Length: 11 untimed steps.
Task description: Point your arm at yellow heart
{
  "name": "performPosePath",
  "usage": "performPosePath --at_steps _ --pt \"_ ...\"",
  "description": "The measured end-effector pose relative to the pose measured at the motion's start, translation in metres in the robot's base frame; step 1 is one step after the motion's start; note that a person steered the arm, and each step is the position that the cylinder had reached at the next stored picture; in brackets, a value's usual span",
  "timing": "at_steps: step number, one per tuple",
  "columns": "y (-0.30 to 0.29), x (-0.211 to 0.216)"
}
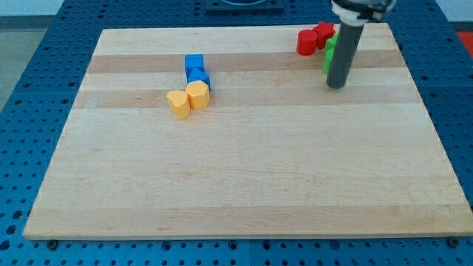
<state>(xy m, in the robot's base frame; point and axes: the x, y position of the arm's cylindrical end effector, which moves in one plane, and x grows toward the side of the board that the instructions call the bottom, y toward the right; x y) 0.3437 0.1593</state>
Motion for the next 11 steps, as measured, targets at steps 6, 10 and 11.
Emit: performPosePath --at_steps 6,10,11 --pt "-0.108 0.078" --pt "-0.331 0.138" --pt "-0.374 0.138"
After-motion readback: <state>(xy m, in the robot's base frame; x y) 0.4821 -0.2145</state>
